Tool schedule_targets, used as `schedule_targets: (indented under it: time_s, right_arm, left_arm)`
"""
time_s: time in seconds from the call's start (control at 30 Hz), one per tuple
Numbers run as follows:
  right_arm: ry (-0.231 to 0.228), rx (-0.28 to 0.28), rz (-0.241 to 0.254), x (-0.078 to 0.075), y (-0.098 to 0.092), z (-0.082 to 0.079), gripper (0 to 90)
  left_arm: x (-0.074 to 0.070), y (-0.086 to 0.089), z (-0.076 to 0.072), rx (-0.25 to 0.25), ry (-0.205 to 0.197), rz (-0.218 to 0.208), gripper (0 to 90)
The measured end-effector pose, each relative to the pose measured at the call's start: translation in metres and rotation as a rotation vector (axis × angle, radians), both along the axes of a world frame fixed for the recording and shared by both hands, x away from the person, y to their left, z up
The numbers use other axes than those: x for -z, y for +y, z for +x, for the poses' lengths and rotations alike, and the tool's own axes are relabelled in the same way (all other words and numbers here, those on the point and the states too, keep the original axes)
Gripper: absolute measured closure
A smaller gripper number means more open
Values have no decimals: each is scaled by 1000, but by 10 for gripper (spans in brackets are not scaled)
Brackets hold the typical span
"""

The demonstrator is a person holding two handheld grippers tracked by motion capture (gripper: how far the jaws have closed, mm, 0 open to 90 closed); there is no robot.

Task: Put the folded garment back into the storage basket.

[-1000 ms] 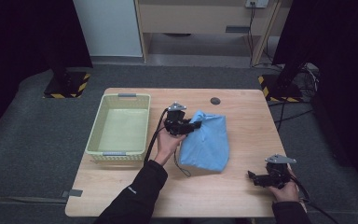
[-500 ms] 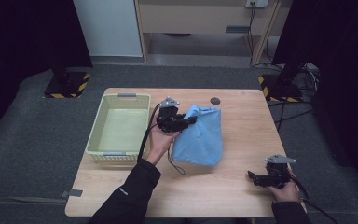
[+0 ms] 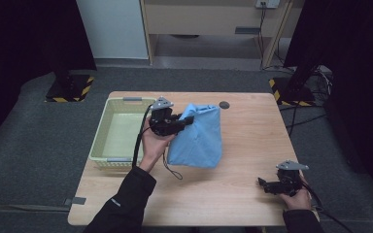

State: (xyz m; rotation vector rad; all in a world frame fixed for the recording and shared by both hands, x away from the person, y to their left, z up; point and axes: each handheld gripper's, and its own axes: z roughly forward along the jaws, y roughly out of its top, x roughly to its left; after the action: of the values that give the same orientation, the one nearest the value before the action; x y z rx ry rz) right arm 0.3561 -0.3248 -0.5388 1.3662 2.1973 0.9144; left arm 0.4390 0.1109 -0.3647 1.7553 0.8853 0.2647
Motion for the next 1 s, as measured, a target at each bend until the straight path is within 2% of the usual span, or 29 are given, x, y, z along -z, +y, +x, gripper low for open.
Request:
schedule_targets:
  time_s: [0.27, 0.6, 1.0]
  right_arm:
    - [1, 1, 1, 0, 0, 0, 2]
    - [1, 2, 0, 0, 0, 0, 2]
    - [1, 3, 1, 0, 1, 0, 2]
  left_arm:
    - [-8, 26, -6, -30, -24, -20, 699]
    - [-17, 53, -14, -74, -43, -5, 699]
    - [-32, 72, -18, -109, -65, -5, 699]
